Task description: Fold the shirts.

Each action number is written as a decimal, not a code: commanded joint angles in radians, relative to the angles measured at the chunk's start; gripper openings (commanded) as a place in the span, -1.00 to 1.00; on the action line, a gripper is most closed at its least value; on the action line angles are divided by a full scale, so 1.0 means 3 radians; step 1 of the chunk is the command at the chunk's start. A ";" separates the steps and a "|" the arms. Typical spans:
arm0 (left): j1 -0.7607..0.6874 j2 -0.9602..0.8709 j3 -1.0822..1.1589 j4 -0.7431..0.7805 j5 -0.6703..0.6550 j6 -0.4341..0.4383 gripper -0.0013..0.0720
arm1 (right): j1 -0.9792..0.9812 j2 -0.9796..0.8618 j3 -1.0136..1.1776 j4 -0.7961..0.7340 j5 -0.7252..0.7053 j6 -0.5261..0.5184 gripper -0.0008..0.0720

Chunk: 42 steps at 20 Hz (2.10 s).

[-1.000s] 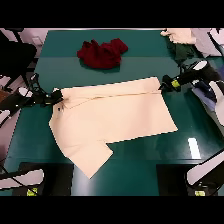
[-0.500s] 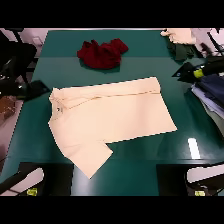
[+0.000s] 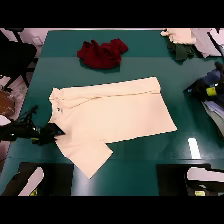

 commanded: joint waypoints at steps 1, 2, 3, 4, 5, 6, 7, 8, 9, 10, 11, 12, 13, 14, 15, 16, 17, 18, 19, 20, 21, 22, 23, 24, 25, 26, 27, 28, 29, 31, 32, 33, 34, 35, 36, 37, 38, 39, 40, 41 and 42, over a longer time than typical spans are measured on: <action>0.0008 0.0039 -0.0183 0.0114 -0.0216 -0.0116 0.85 | -0.0081 0.0039 -0.0431 0.0005 0.0011 -0.0154 0.36; 0.0008 0.0038 -0.0183 0.0150 -0.0244 -0.0158 0.85 | -0.0081 0.0039 -0.0512 0.0005 -0.0003 -0.0197 0.36; 0.0008 0.0038 -0.0183 0.0175 -0.0264 -0.0211 0.84 | -0.0081 0.0038 -0.0565 0.0005 -0.0020 -0.0237 0.36; 0.0006 0.0039 -0.0167 0.0212 -0.0312 -0.0221 0.84 | -0.0081 0.0039 -0.0595 0.0005 -0.0036 -0.0270 0.36; 0.0008 0.0038 -0.0123 0.0270 -0.0359 -0.0221 0.65 | -0.0069 0.0038 -0.0599 0.0003 -0.0041 -0.0277 0.36; 0.0006 0.0038 -0.0062 0.0346 -0.0357 -0.0224 0.52 | -0.0058 0.0039 -0.0598 0.0006 -0.0056 -0.0290 0.36; 0.0006 0.0038 -0.0022 0.0351 -0.0323 -0.0216 0.52 | -0.0058 0.0039 -0.0598 0.0005 -0.0074 -0.0292 0.36; 0.0006 0.0038 -0.0008 0.0332 -0.0266 -0.0216 0.52 | -0.0058 0.0039 -0.0598 0.0006 -0.0072 -0.0305 0.36; 0.0006 0.0038 -0.0008 0.0336 -0.0223 -0.0217 0.52 | -0.0058 0.0039 -0.0596 0.0006 -0.0057 -0.0317 0.36; 0.0006 0.0038 -0.0006 0.0347 -0.0219 -0.0223 0.52 | -0.0058 0.0039 -0.0596 0.0010 -0.0047 -0.0318 0.36; 0.0006 0.0038 -0.0006 0.0401 -0.0251 -0.0249 0.52 | -0.0058 0.0039 -0.0598 0.0069 -0.0048 -0.0329 0.36; 0.0006 0.0038 -0.0008 0.0510 -0.0278 -0.0305 0.52 | -0.0058 0.0039 -0.0596 0.0177 -0.0055 -0.0357 0.36; 0.0006 0.0038 -0.0008 0.0589 -0.0290 -0.0305 0.52 | -0.0058 0.0039 -0.0595 0.0266 -0.0055 -0.0380 0.35; 0.0006 0.0038 -0.0008 0.0622 -0.0295 -0.0306 0.52 | -0.0067 0.0039 -0.0595 0.0300 -0.0053 -0.0384 0.35; -0.0003 0.0038 -0.0008 0.0589 -0.0275 -0.0310 0.52 | -0.0075 0.0039 -0.0595 0.0345 -0.0052 -0.0393 0.35; -0.0045 0.0038 -0.0009 0.0530 -0.0228 -0.0334 0.52 | -0.0071 0.0039 -0.0591 0.0381 -0.0058 -0.0403 0.35; -0.0121 0.0038 -0.0029 0.0430 -0.0160 -0.0375 0.52 | -0.0072 0.0039 -0.0590 0.0454 -0.0066 -0.0413 0.35; -0.0248 0.0038 -0.0080 0.0354 -0.0071 -0.0409 0.52 | -0.0071 0.0039 -0.0589 0.0532 -0.0070 -0.0421 0.35; -0.0398 0.0038 -0.0146 0.0329 0.0009 -0.0490 0.52 | -0.0071 0.0039 -0.0587 0.0584 -0.0061 -0.0439 0.35; -0.0566 0.0036 -0.0210 0.0326 0.0083 -0.0571 0.52 | -0.0071 0.0039 -0.0587 0.0617 -0.0048 -0.0440 0.35; -0.0702 0.0032 -0.0244 0.0326 0.0134 -0.0626 0.52 | -0.0071 0.0039 -0.0562 0.0599 -0.0031 -0.0441 0.35; -0.0810 0.0032 -0.0249 0.0327 0.0205 -0.0669 0.52 | -0.0071 0.0039 -0.0515 0.0604 -0.0011 -0.0440 0.35; -0.0872 0.0032 -0.0249 0.0328 0.0267 -0.0718 0.52 | -0.0071 0.0039 -0.0439 0.0601 0.0025 -0.0440 0.35; -0.0904 0.0031 -0.0249 0.0332 0.0333 -0.0744 0.51 | -0.0072 0.0039 -0.0361 0.0601 0.0078 -0.0439 0.35; -0.0903 0.0031 -0.0249 0.0329 0.0388 -0.0743 0.35 | -0.0076 0.0039 -0.0263 0.0594 0.0140 -0.0439 0.35; -0.0904 0.0031 -0.0249 0.0322 0.0445 -0.0746 0.07 | -0.0075 0.0039 -0.0165 0.0571 0.0188 -0.0436 0.35; -0.0903 0.0031 -0.0248 0.0284 0.0504 -0.0744 -0.28 | -0.0075 0.0039 -0.0065 0.0519 0.0229 -0.0411 0.34; -0.0903 0.0032 -0.0245 0.0226 0.0579 -0.0738 -0.50 | -0.0075 0.0039 0.0017 0.0398 0.0267 -0.0375 0.33; -0.0903 0.0032 -0.0226 0.0168 0.0656 -0.0722 -0.71 | -0.0075 0.0039 0.0066 0.0223 0.0300 -0.0324 0.33; -0.0903 0.0032 -0.0103 0.0132 0.0853 -0.0715 -0.89 | -0.0086 0.0039 0.0008 0.0025 0.0343 -0.0280 0.33; -0.0903 0.0031 -0.0005 0.0148 0.0993 -0.0720 -0.90 | -0.0098 0.0043 -0.0080 0.0038 0.0341 -0.0281 0.33; -0.0903 0.0028 0.0090 0.0173 0.1122 -0.0744 -0.90 | -0.0125 0.0055 -0.0205 0.0076 0.0319 -0.0291 0.33; -0.0903 0.0024 0.0181 0.0230 0.1236 -0.0767 -0.90 | -0.0131 0.0079 -0.0324 0.0079 0.0289 -0.0313 0.33; -0.0903 0.0024 0.0249 0.0342 0.1291 -0.0830 -0.90 | -0.0150 0.0114 -0.0440 0.0076 0.0245 -0.0343 0.33; -0.0900 -0.0003 0.0298 0.0470 0.1296 -0.0857 -0.90 | -0.0186 0.0163 -0.0558 0.0078 0.0195 -0.0362 0.33; -0.0893 -0.0074 0.0331 0.0595 0.1273 -0.0889 -0.89 | -0.0225 0.0207 -0.0650 0.0078 0.0139 -0.0380 0.33; -0.0893 -0.0160 0.0343 0.0725 0.1240 -0.0890 -0.90 | -0.0264 0.0248 -0.0718 0.0075 0.0090 -0.0383 0.33; -0.0893 -0.0245 0.0343 0.0774 0.1197 -0.0888 -0.89 | -0.0309 0.0295 -0.0791 0.0075 0.0061 -0.0387 0.33; -0.0893 -0.0329 0.0343 0.0757 0.1132 -0.0884 -0.89 | -0.0356 0.0331 -0.0849 0.0076 0.0055 -0.0387 0.33; -0.0894 -0.0367 0.0343 0.0720 0.1063 -0.0861 -0.89 | -0.0373 0.0355 -0.0898 0.0076 0.0060 -0.0384 0.33; -0.0893 -0.0374 0.0343 0.0633 0.1012 -0.0776 -0.89 | -0.0373 0.0364 -0.0942 0.0074 0.0079 -0.0384 0.33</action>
